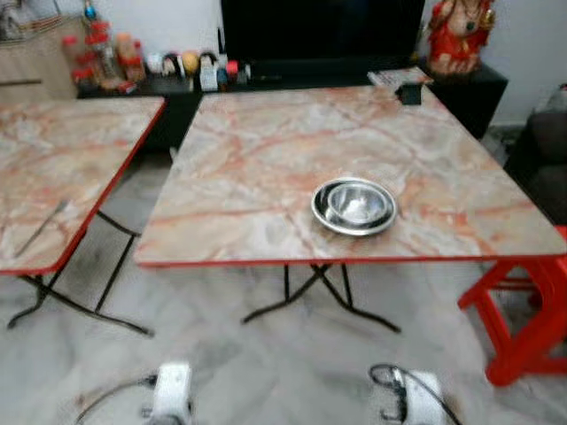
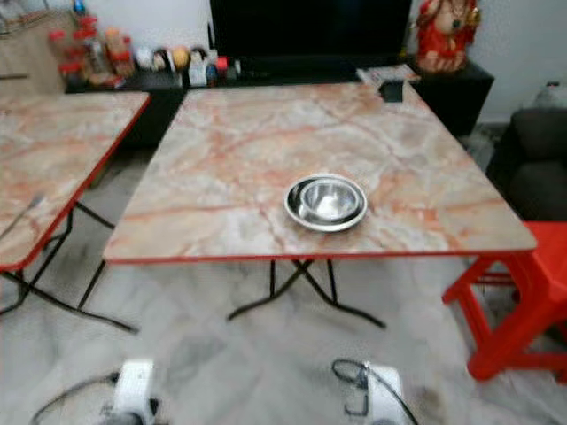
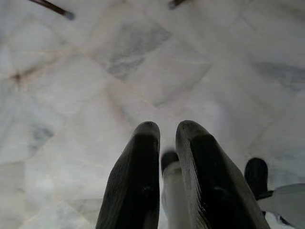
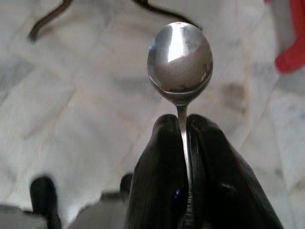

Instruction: Setting the table

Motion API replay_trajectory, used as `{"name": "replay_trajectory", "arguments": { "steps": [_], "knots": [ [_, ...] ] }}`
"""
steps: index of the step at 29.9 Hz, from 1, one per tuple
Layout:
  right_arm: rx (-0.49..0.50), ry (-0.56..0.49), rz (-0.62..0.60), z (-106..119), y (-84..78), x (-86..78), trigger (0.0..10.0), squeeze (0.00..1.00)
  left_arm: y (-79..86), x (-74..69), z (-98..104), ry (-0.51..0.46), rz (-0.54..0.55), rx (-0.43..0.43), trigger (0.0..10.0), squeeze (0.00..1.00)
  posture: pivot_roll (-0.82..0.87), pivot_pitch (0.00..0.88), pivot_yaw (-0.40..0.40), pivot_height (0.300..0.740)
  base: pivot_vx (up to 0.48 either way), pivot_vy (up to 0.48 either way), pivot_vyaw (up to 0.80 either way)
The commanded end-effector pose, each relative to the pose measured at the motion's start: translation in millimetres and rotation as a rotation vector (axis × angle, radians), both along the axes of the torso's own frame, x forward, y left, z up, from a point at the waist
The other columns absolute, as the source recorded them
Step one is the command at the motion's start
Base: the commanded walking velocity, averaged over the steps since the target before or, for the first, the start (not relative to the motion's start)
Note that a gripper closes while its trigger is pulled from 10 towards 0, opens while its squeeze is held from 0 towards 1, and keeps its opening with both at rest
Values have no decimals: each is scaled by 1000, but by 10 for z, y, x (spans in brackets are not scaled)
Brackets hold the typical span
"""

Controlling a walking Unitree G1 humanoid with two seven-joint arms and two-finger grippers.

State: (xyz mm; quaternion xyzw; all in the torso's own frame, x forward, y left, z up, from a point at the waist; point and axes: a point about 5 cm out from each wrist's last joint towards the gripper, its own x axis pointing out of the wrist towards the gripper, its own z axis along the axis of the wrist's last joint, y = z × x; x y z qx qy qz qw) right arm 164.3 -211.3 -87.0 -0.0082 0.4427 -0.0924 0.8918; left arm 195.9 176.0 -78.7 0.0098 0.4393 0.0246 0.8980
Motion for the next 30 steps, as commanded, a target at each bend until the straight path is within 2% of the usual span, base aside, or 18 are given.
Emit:
{"name": "replay_trajectory", "arguments": {
  "steps": [1, 12, 20, 25, 30],
  "knots": [
    [20, -22, 14, 16, 103, 72, 10000, 0, 122, -47, -13, 20, 5, 30, 10000, 0, -90, 0, 5, 740, 289, 0, 0],
    [25, -22, 16, 15, 121, 78, 10000, 0, 131, -34, -4, 14, 6, 32, 10000, 0, -90, 0, 9, 740, 291, 0, 0],
    [28, -26, 16, 18, 127, 87, 10000, 0, 123, -8, 11, -5, 16, 20, 10000, 0, -91, 0, 9, 740, 0, 0, 0],
    [30, -29, 16, 21, 127, 92, 10000, 0, 115, -11, 6, 7, -11, 43, 10000, 0, -91, 0, 9, 740, 0, 0, 0],
    [28, -31, 19, 23, 125, 95, 10000, 0, 115, -17, 3, 9, -10, 47, 10000, 0, -92, 0, 7, 740, 0, -318, 0]
  ]
}}
